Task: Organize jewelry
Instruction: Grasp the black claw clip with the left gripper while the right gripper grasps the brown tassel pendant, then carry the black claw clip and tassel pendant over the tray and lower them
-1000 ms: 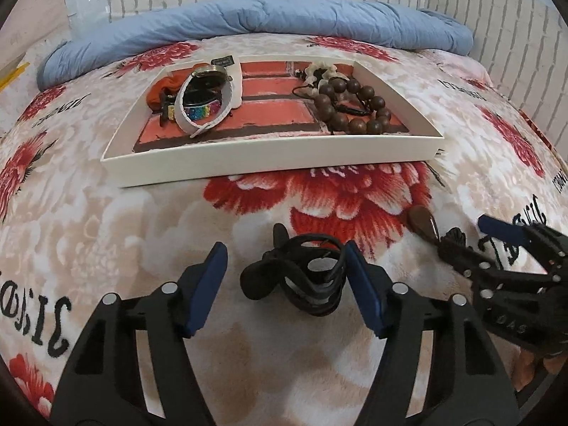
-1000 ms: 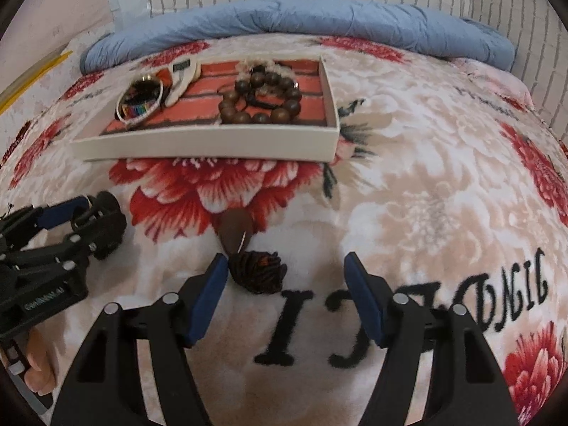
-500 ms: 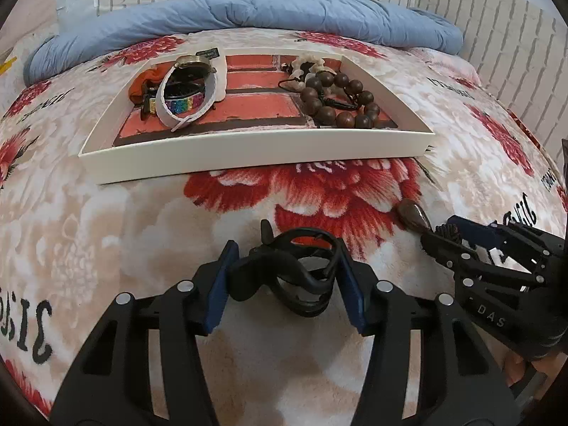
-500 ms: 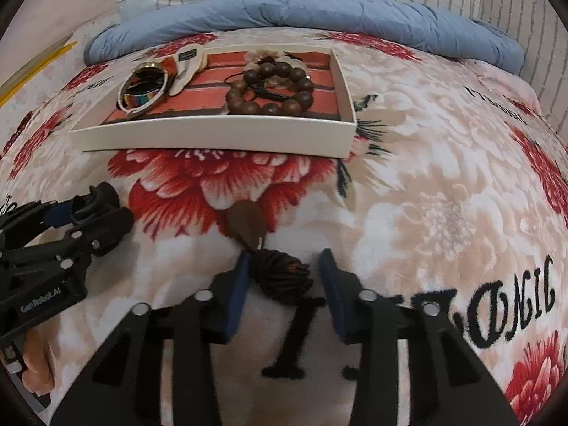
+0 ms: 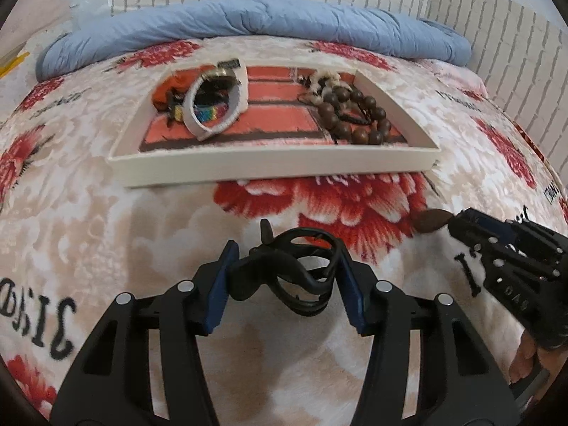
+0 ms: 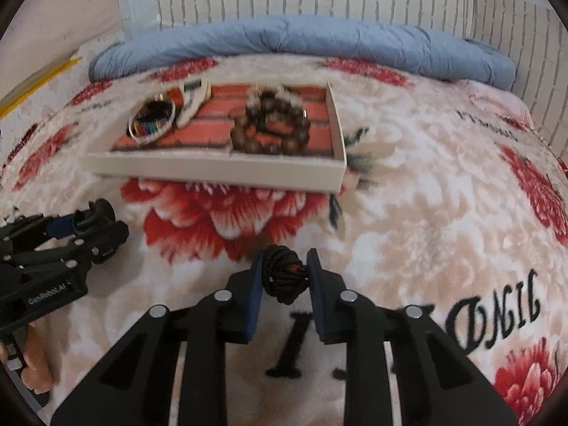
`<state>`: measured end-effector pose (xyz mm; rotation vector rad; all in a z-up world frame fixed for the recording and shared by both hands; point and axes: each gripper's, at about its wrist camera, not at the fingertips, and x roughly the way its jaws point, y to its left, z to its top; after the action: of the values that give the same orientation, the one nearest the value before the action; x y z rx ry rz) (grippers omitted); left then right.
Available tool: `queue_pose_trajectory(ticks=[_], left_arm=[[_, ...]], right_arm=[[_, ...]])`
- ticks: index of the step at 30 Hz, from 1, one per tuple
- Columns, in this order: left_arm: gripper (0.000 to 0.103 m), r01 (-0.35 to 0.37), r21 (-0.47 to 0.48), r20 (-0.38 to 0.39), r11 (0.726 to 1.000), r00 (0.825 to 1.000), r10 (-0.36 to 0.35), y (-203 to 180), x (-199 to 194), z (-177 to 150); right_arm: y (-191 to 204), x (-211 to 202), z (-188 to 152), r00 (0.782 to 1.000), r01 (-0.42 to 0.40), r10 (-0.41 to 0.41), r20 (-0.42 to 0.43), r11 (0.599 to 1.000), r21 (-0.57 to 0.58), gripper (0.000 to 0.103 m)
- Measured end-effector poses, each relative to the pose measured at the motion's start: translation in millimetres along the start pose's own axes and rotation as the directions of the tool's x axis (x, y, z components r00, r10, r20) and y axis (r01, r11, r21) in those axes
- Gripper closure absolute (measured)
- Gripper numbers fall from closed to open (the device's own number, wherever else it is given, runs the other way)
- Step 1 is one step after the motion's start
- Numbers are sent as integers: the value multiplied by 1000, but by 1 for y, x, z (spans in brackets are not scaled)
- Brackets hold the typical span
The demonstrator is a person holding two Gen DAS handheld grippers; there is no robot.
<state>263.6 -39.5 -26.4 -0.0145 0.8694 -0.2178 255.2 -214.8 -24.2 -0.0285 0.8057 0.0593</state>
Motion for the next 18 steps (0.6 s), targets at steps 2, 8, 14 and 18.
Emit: queue_pose_trajectory(ticks=[2, 8, 14, 18], left_arm=[[51, 2, -6, 11, 1000, 1000, -1, 3, -4, 6], [51, -17, -18, 69, 1000, 997, 18, 19, -19, 36], [51, -33, -59, 117, 998, 992, 39, 42, -21, 70], [51, -55, -78, 131, 995, 989, 65, 56, -10, 89]], right_arm=[[1, -8, 10, 999, 9, -8, 34, 1000, -8, 79], [1, -24, 44, 994, 1, 0, 112, 1000, -5, 79], [-1, -18, 79, 986, -19, 17, 168, 1000, 6, 78], [0, 0, 91, 983, -26, 22, 180, 1000, 15, 78]])
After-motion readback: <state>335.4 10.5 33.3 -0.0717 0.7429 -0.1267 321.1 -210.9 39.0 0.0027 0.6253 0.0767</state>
